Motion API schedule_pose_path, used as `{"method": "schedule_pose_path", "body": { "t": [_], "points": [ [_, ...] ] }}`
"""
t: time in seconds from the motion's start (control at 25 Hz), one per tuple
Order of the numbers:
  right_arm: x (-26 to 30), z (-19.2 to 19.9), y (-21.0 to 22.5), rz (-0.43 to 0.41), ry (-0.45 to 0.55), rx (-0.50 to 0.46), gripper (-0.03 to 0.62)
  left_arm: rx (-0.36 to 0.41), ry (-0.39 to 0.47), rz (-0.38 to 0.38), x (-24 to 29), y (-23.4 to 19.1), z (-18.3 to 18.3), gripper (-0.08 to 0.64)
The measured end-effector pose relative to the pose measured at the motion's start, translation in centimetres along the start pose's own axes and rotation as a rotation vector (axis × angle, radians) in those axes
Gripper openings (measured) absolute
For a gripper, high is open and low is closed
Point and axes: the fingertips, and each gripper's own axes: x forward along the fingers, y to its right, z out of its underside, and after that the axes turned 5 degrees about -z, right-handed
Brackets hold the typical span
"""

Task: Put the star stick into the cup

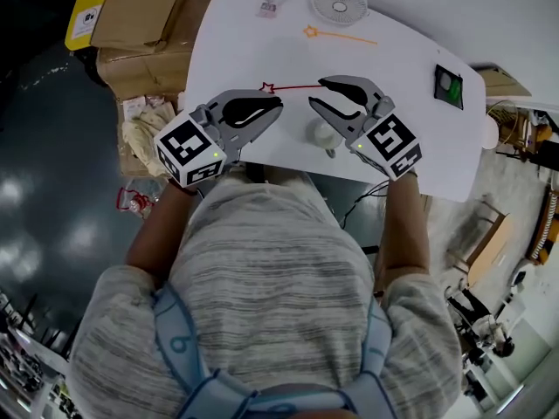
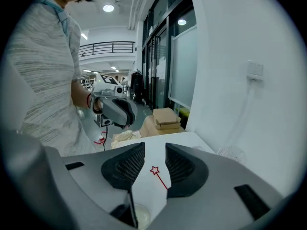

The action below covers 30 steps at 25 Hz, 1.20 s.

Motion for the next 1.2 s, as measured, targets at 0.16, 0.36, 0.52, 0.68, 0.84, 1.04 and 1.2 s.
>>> {"method": "schedule_pose_path", "body": {
  "t": [0.16, 0.36, 0.52, 0.68, 0.84, 1.04, 1.2],
  "points": [
    [2.0, 1.5, 0.6, -0.065, -0.071, -0.060, 0.112, -0.014, -0.026, -0.023, 0.3, -1.0, 1.1, 0.017],
    [3.4, 3.4, 2.8, -0.075, -0.122, -0.073, 0.112, -0.027, -0.055, -0.040, 0.8, -2.0, 2.1, 0.017],
    [3.6, 4.6, 4.8, -0.065, -0.140, -0.062, 0.112, -0.028, -0.071, -0.043, 1.4, -2.5, 2.4, 0.017],
    [3.2, 5.4, 7.2, -0.026, -0.136, -0.045, 0.112, -0.022, -0.082, -0.049, 2.3, -3.3, 2.3, 0.017],
    [2.1, 6.7, 10.6, 0.057, -0.116, 0.000, 0.106, -0.005, -0.097, -0.062, 3.8, -4.9, 2.0, 0.017],
    [1.4, 8.8, 15.4, 0.218, -0.102, 0.030, 0.081, 0.013, -0.128, -0.079, 6.0, -7.1, 1.9, 0.017],
    [2.1, 11.6, 18.7, 0.292, -0.183, 0.002, 0.078, 0.016, -0.159, -0.087, 7.8, -8.3, 2.2, 0.017]
  ]
}}
